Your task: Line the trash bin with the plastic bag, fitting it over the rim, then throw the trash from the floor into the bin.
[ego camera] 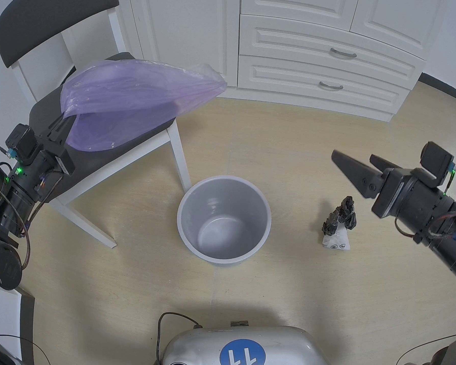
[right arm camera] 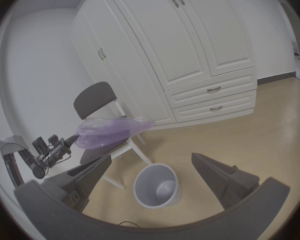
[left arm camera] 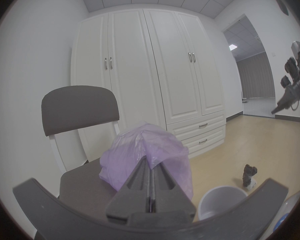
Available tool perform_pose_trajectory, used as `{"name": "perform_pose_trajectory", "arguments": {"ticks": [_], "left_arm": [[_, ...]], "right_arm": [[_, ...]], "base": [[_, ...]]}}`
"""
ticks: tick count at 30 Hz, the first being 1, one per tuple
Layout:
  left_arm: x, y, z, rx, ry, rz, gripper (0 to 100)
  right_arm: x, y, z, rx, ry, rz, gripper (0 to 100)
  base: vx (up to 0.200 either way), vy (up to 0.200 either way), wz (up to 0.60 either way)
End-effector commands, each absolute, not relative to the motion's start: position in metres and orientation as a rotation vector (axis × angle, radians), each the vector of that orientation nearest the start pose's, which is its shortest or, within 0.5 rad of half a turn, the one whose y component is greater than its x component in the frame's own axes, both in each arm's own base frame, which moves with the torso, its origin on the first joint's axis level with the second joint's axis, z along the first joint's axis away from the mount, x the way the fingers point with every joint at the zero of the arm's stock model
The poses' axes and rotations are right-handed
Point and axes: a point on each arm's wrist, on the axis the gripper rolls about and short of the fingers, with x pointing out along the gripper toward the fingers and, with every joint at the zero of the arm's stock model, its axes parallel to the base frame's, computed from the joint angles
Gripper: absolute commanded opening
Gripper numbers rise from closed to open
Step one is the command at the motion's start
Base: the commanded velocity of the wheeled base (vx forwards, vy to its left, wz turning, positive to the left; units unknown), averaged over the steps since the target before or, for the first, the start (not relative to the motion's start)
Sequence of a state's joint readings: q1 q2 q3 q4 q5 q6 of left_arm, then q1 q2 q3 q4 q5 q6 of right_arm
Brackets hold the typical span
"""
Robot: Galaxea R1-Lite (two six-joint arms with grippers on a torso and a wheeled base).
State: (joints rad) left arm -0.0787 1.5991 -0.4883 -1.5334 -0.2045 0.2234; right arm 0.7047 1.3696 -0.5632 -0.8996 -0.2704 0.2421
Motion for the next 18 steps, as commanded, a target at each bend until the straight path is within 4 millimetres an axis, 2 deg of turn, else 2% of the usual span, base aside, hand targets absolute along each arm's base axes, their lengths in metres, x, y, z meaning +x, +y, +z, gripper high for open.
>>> {"name": "perform_pose_trajectory", "arguments": {"ticks": [1, 11, 18], "left_arm": [[0.24, -0.037, 0.227, 0.225, -0.491, -0.254, 0], [0.236, -0.056, 0.238, 0.168, -0.528, -0.227, 0], [0.224, -0.068, 0.244, 0.139, -0.556, -0.25, 0]], "right_arm": [[0.167, 0.152, 0.212, 0.25, 0.04, 0.479, 100], [0.175, 0.176, 0.174, 0.211, 0.07, 0.506, 100], [0.174, 0.181, 0.173, 0.22, 0.059, 0.518, 100]], "base": [[0.0, 0.0, 0.0], [0.0, 0.0, 0.0], [0.0, 0.0, 0.0]]}}
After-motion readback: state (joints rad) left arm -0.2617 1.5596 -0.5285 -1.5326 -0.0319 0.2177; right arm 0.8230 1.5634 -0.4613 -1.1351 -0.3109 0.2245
